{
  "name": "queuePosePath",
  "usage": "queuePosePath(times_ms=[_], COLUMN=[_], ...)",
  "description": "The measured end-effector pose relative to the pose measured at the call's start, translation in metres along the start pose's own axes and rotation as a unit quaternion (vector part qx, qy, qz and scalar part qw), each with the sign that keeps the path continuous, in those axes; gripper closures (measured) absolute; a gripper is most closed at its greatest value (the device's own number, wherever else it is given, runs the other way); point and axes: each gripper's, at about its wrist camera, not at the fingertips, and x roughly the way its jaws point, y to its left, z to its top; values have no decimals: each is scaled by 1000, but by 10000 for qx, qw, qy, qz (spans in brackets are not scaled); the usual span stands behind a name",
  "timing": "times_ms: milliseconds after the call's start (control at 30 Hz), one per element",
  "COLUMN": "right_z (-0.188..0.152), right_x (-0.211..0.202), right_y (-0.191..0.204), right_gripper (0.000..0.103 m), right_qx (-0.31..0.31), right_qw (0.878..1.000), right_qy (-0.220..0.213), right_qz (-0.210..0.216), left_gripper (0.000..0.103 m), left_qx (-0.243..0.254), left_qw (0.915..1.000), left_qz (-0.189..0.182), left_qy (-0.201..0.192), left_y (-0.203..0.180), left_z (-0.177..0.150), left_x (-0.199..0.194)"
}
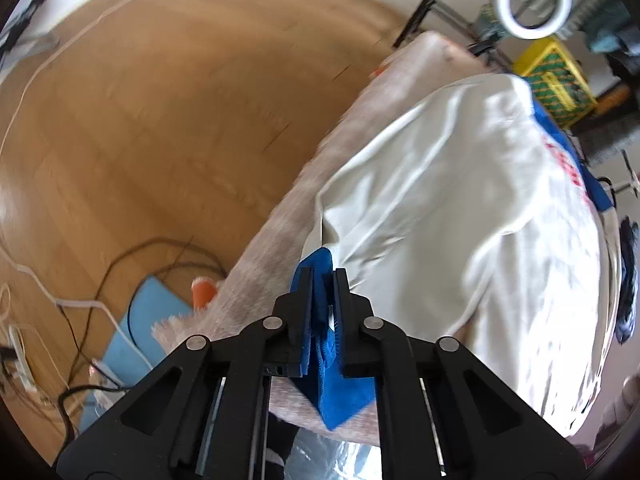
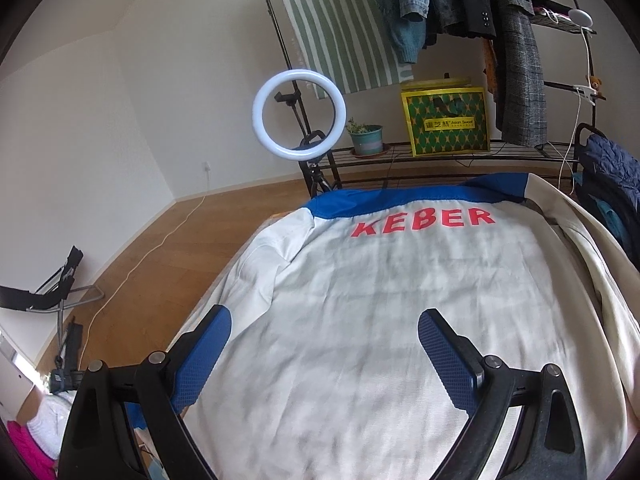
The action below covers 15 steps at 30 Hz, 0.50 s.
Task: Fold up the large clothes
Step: 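Lift the cuff with the left tool and fold the sleeve across the jacket back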
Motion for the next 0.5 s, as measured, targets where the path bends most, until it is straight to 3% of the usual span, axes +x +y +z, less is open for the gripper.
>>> queuePosePath(times_ms=[233, 400, 500], right_z=[-2, 2, 14], right_x=[15, 36, 56], right_y=[-3, -3, -5], right_gripper=[31, 47, 49], right_qx=[-27, -43, 63], right_qw=[9993, 9961, 9901], right_qy=[337, 763, 1170], right_qz=[164, 431, 777], left_gripper=[98, 101, 103], left_qx=[396, 820, 1034], left_qw=[9945, 9821, 9731], left_qz=[-521, -1124, -1487], left_qy=[-820, -1273, -1420], left_y=[-46, -96, -121], left_z=[-5, -32, -53], left_x=[-64, -110, -128])
